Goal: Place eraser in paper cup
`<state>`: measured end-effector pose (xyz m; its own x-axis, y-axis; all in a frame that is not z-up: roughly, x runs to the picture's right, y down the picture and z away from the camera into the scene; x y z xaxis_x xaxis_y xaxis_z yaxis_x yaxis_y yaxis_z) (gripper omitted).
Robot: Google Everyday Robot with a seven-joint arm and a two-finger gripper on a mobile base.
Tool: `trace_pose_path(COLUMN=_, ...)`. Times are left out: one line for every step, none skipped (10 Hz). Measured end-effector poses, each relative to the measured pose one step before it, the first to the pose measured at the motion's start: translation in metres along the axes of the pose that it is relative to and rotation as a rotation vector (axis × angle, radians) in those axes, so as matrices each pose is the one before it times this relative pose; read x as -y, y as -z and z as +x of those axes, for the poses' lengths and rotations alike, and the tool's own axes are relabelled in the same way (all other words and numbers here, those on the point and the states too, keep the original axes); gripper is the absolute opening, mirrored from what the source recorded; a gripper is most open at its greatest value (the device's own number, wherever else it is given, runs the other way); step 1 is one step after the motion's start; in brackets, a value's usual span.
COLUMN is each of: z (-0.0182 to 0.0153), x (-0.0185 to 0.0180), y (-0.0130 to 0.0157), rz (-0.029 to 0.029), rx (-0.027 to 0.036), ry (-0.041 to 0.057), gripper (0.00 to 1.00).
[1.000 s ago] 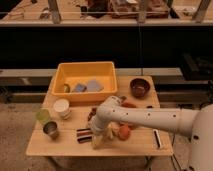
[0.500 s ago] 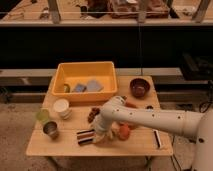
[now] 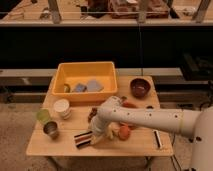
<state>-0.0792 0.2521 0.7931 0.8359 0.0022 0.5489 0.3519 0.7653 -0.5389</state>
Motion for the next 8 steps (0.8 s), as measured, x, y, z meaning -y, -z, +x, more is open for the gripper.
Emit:
trace_pose_path(z=-0.00162, x=0.00186, y=0.00301, rz=0.01271, rx=0.02122, ry=0.00371, gripper=0.00)
trace_pose_path(z=-0.00433, x=0.00337, y=0.00677, rz=0.01453, rx=0.02442, ry=0.00247, gripper=0.00)
trace_pose_path(z=-0.00818, x=0.00607, y=0.01154, rz=0.01800, rx=0.02220, ry=0.00796, gripper=0.00)
trace_pose_path(z=-0.01061, x=0.00825, y=0.01573, rz=0.01832, rx=0.01715, ry=0.00906, gripper=0.00)
trace_pose_path(z=-0.00923, x=0.00699, y=0.01290, rz=0.01290, rx=0.01140, ry=0.00638, gripper=0.00)
trace_pose_path(z=-0.01760, x=0.01528, y=0.02405, rz=0.02451, rx=0.01644, ry=0.01042, gripper=0.00)
trace_pose_path(z=-0.01302, x=0.01154, y=0.01400, rz=0.01583, rx=0.01018, ry=0.00856, gripper=0.00)
trace_pose_path(z=-0.01585, x=0.01547, y=0.01519, rz=0.01907, rx=0.01182, ry=0.01053, gripper=0.00)
